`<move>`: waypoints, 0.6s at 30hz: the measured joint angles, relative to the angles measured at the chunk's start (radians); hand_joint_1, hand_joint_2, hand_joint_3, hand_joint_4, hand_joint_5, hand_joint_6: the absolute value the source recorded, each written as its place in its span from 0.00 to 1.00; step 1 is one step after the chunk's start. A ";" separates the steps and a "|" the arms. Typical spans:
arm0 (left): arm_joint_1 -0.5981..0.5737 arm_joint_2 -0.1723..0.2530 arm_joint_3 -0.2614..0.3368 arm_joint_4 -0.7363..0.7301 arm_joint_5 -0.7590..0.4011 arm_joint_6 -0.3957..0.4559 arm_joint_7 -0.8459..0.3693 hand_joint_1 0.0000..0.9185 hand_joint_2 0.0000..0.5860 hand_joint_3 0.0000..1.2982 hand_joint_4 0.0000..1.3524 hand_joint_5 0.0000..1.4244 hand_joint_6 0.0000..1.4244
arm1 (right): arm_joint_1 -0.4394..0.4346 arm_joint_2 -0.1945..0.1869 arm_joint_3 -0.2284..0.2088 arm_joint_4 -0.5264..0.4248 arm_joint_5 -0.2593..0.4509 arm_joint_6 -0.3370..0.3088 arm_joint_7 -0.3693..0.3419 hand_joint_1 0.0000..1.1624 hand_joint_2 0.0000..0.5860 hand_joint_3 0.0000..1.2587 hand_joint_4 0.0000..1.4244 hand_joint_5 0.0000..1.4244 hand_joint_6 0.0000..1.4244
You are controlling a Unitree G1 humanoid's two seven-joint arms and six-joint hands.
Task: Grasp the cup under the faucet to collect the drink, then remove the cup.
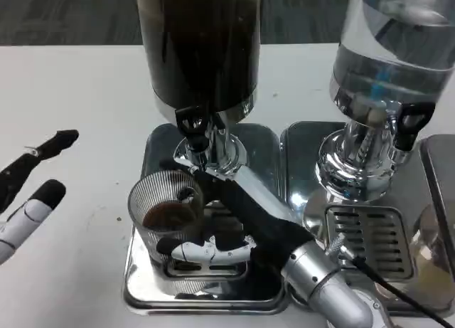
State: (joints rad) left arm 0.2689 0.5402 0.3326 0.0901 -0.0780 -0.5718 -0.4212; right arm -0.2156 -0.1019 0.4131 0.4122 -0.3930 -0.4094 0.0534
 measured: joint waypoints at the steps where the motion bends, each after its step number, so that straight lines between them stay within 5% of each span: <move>1: 0.001 0.000 0.000 0.000 0.000 0.000 0.000 0.00 0.29 0.13 0.09 0.07 0.03 | 0.002 0.000 0.000 -0.002 -0.002 0.000 -0.002 0.62 0.34 0.16 0.17 0.24 0.28; 18: 0.006 0.000 0.001 0.000 0.000 0.000 0.000 0.00 0.31 0.12 0.09 0.07 0.03 | 0.024 0.014 0.000 -0.019 -0.022 0.000 -0.031 0.61 0.36 0.19 0.22 0.30 0.34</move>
State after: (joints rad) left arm 0.2752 0.5402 0.3340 0.0901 -0.0780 -0.5719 -0.4211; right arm -0.1918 -0.0883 0.4133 0.3936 -0.4152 -0.4093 0.0222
